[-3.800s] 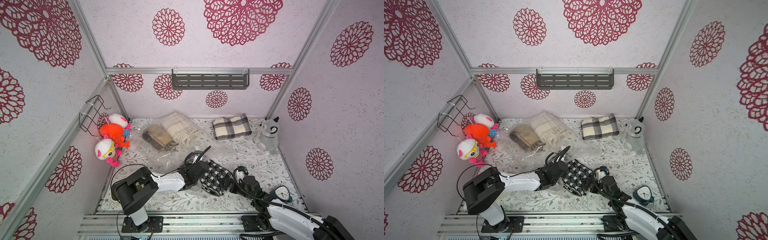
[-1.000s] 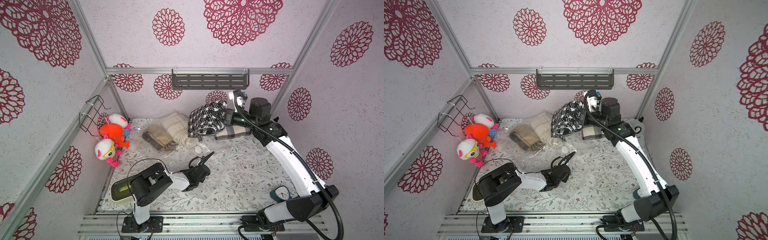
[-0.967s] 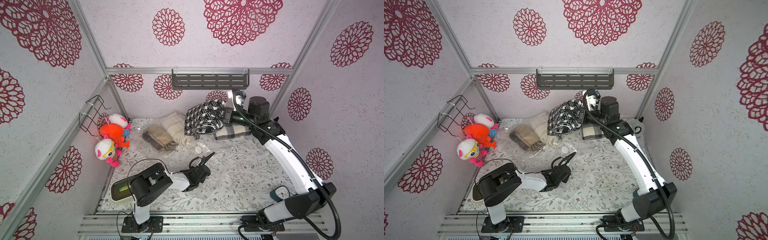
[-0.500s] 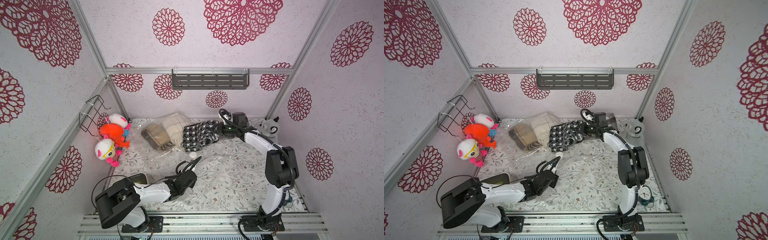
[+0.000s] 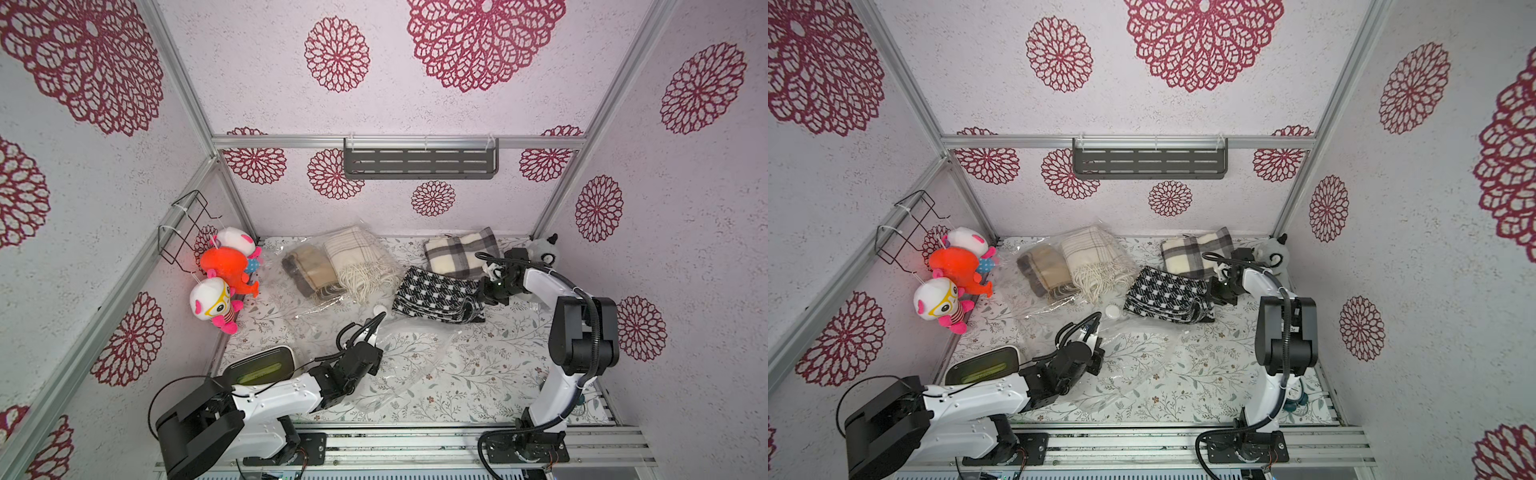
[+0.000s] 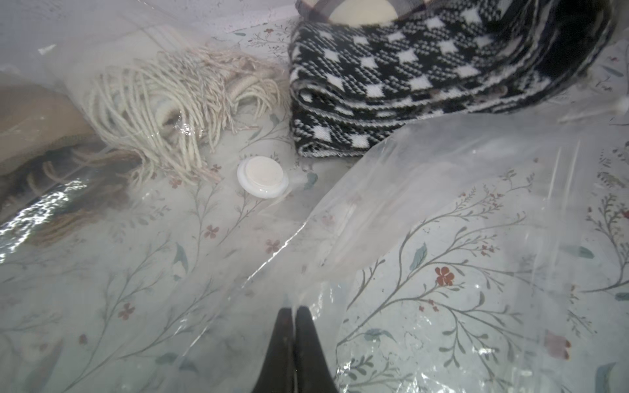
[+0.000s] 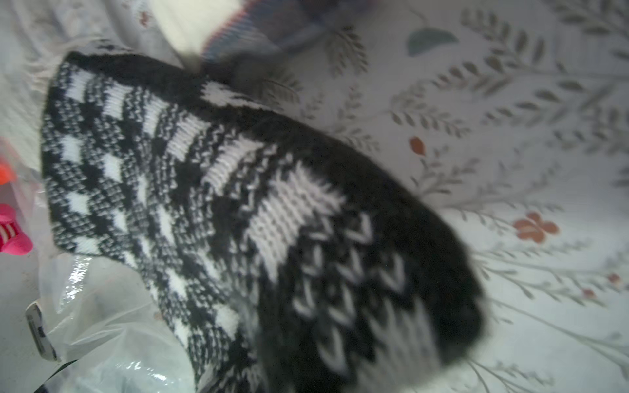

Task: Take the scarf out of the vacuum bag
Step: Place the scarf at the center of the board.

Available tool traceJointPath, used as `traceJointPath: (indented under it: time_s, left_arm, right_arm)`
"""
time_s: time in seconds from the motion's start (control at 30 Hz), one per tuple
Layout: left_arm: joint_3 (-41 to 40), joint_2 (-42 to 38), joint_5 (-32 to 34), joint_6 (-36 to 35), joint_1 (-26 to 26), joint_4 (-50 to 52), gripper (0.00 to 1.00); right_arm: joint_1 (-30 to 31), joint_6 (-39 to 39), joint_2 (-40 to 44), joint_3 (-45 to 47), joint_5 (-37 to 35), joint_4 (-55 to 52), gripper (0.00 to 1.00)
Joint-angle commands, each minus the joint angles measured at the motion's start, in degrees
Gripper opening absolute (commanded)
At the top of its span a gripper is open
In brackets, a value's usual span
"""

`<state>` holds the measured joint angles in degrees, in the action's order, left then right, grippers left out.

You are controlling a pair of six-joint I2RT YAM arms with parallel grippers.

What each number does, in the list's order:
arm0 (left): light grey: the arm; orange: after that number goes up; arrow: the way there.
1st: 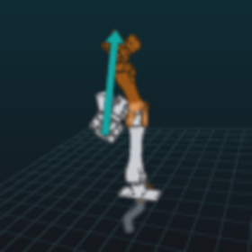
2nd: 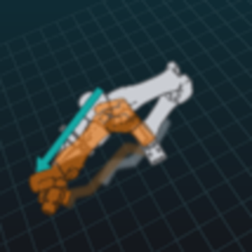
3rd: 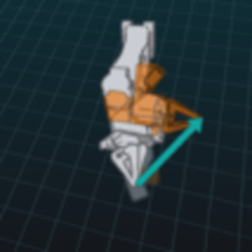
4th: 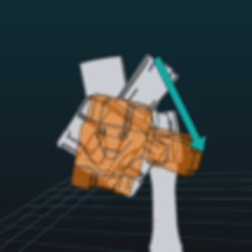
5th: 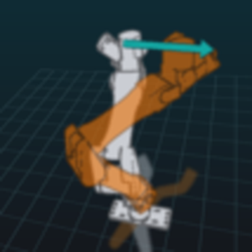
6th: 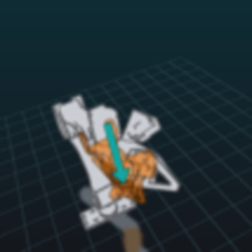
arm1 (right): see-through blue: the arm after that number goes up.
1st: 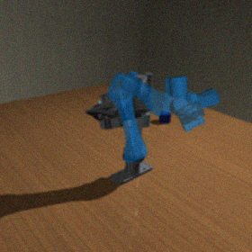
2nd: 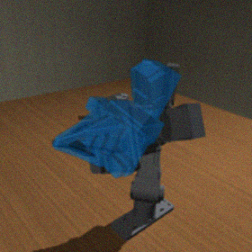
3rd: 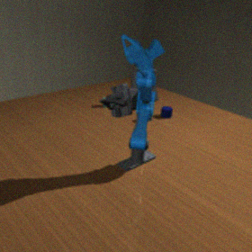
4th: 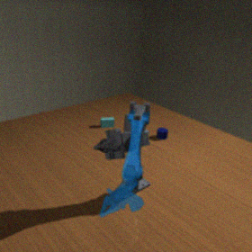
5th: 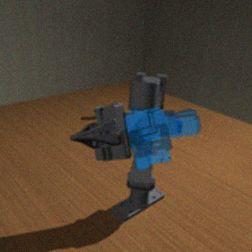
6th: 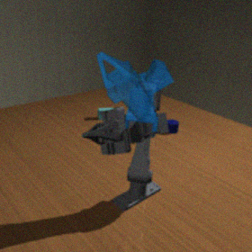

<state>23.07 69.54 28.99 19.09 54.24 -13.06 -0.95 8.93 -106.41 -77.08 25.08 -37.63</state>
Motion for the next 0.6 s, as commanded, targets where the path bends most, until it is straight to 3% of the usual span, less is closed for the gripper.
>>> traceJointPath:
  time_s: [0.0, 0.1, 0.4, 0.5, 0.57]
  left_arm:
    - [-1.2, -3.9, 0.9, 0.6, -0.9, 1.9, 0.00]
    - [-0.3, -5.5, 4.0, 3.2, -0.9, 6.1, 0.00]
    - [-0.8, -5.8, 4.6, 2.3, -1.0, 4.8, 0.00]
    - [-0.9, -6.7, 2.5, 3.1, -1.0, 5.0, 0.00]
    - [0.0, -6.2, 2.5, 3.1, -1.0, 5.8, 0.00]
  right_arm:
    - [-1.2, -2.1, 4.5, -2.0, -8.9, -4.9, 0.00]
    - [-1.2, -0.2, 4.5, -4.9, -17.7, -9.3, 0.00]
    - [-1.3, 2.1, 0.5, -10.9, -28.4, -9.3, 0.00]
    - [-0.3, 2.8, 0.9, -10.7, -28.8, -6.8, 0.08]
    - [0.4, 3.5, 1.7, -11.1, -31.1, -5.5, 0.20]
